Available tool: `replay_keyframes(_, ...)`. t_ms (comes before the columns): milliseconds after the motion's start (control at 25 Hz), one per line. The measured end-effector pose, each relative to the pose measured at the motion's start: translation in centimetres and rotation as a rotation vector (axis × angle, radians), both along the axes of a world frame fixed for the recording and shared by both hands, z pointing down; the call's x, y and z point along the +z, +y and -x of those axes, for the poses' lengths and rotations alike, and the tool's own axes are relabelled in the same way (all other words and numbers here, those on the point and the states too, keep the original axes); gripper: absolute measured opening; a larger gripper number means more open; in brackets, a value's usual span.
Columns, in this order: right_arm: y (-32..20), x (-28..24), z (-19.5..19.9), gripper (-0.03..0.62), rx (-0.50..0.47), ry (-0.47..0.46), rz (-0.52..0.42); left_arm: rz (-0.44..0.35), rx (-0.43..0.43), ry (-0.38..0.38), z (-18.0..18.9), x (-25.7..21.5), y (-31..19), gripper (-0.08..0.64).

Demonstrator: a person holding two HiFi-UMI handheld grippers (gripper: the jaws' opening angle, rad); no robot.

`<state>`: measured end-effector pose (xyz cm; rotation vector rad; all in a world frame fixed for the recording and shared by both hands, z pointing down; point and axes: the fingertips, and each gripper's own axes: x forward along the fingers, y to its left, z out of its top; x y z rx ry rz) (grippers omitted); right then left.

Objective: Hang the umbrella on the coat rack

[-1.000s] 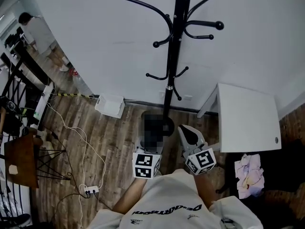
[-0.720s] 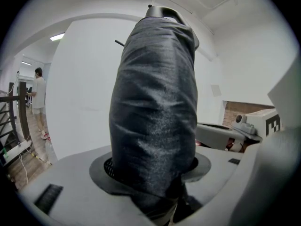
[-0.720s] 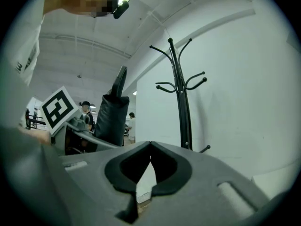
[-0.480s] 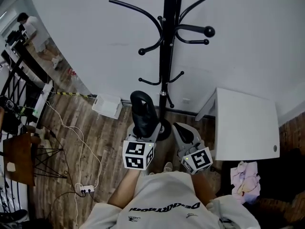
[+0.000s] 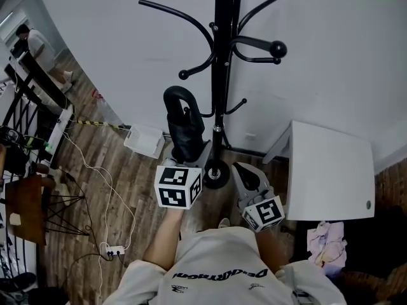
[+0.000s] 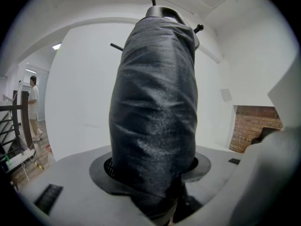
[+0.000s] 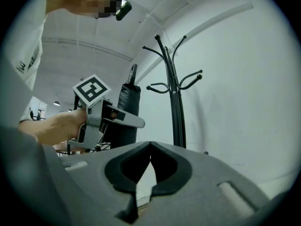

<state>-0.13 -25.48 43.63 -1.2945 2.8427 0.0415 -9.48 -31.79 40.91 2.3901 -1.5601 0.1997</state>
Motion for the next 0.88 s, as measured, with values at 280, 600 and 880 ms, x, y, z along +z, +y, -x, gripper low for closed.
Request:
replay_keyframes(280,-1.1,0.5,0.4,0.0,-0.011,0.003,0.01,-0.019,-0.034,-0.016,1.5,-2.3,-3.0,0.247)
replay_keyframes(600,-1.5,0.4,0.3,0.0,-0.01,0.002,0.015,0.011,-0.048,-0.024,2.5,-2.9,-5.3,0.247)
replay_keyframes(880,-1.5,0.6,0.4,0.0,-0.011,-0.005,0.024,0.05,-0.03,-0.047,2.9,-2.6,-6.5,0.247)
